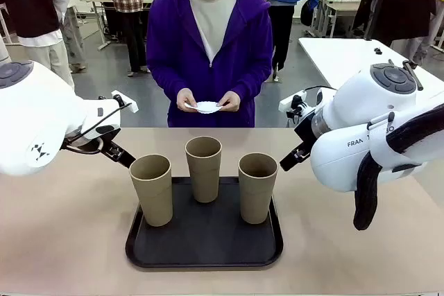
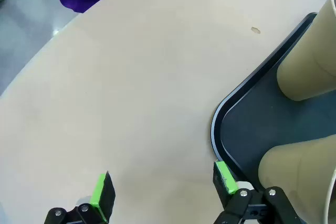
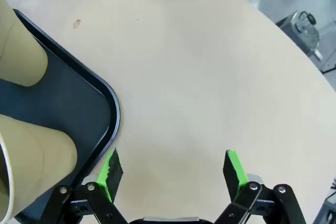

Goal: Place coasters on the table and set cups on them.
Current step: Pick up one Reusable plastic cup and place it on a coaster set by the human.

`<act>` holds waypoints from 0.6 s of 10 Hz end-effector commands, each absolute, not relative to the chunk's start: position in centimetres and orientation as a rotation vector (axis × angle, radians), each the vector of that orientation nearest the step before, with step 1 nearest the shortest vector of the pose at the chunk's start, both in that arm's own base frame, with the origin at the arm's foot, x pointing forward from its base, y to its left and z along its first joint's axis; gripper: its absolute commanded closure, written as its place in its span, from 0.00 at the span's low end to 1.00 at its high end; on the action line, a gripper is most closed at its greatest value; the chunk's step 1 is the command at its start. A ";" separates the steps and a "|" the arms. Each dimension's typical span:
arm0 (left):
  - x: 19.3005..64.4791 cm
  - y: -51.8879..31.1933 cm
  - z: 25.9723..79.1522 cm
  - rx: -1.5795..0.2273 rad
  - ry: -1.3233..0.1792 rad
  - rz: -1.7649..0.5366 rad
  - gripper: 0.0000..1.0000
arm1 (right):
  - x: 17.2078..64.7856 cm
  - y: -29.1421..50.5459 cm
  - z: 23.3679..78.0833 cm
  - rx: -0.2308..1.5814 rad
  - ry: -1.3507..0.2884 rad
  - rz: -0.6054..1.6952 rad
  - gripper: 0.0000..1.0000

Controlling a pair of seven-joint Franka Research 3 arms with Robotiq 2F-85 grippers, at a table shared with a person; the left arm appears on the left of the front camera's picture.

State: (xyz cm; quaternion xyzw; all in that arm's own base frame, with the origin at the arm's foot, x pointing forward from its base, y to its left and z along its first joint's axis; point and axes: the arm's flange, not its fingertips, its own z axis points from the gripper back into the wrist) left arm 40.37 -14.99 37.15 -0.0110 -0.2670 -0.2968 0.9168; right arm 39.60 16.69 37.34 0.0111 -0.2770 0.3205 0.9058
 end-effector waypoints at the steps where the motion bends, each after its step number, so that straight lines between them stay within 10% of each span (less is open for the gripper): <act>1: 40.4 -15.0 37.2 -0.023 -0.550 -0.611 0.00 | 39.6 16.7 37.3 0.023 -0.572 0.662 0.00; 6: 40.4 -15.0 37.2 -0.023 -0.550 -0.611 0.00 | 39.6 16.7 37.3 0.023 -0.572 0.662 0.00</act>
